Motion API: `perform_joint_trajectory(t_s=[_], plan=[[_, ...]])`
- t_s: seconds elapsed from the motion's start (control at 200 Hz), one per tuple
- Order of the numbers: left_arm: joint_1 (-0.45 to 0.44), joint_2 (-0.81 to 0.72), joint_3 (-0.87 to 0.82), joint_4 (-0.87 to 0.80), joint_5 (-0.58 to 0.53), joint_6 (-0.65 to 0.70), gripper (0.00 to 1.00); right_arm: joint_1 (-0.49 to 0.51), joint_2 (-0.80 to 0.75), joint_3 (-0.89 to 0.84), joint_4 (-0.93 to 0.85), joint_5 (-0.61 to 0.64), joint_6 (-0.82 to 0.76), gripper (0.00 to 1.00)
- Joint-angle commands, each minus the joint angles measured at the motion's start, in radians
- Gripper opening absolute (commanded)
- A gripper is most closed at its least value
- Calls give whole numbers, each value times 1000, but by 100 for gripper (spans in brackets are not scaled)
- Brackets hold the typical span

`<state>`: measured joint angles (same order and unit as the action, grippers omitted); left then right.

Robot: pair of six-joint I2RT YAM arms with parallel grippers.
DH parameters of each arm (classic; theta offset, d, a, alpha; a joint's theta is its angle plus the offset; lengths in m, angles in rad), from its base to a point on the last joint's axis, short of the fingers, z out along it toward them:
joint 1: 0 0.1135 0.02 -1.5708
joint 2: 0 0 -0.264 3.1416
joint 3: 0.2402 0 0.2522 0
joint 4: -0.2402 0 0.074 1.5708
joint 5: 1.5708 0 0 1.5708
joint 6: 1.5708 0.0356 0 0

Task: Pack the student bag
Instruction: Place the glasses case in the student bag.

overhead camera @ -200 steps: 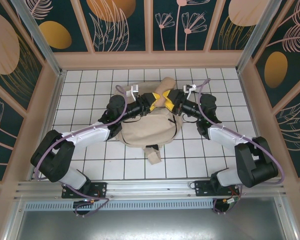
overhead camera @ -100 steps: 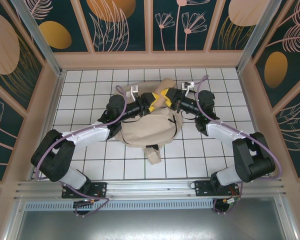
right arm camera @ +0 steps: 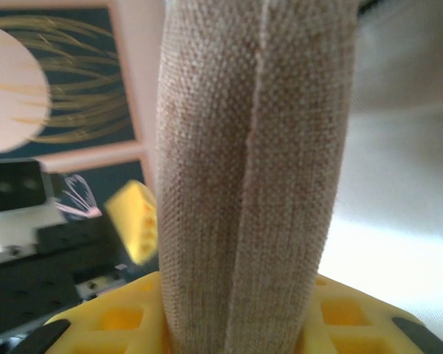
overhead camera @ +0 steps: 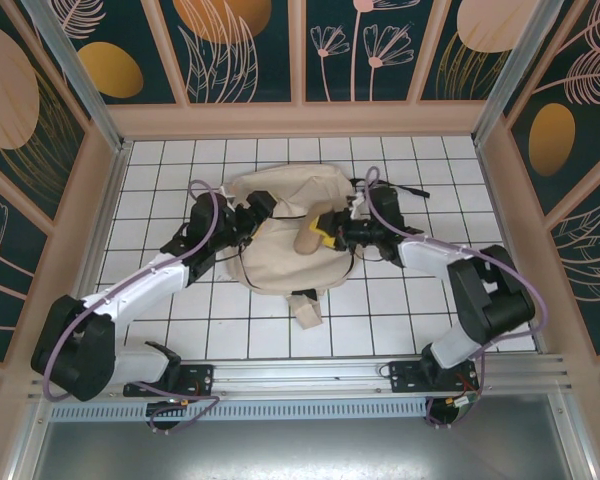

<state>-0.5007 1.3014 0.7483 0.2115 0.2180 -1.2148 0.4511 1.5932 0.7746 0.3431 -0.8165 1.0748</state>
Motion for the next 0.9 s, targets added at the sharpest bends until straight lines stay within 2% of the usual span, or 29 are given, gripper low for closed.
perform_joint_trajectory(t_s=[0.0, 0.225, 0.45, 0.626, 0.896], plan=[[2, 3, -18, -124, -58, 112, 86, 50, 60, 66, -62, -74, -71, 32], [3, 87, -45, -51, 8, 107, 81, 61, 146, 93, -71, -111, -69, 32], [2, 151, -41, -21, 49, 118, 77, 51, 167, 107, -100, -121, -75, 33], [2, 174, -41, -6, 56, 118, 76, 20, 218, 184, -90, -70, -83, 33], [3, 196, -55, 3, 69, 110, 74, -12, 330, 262, -12, -43, -1, 36]])
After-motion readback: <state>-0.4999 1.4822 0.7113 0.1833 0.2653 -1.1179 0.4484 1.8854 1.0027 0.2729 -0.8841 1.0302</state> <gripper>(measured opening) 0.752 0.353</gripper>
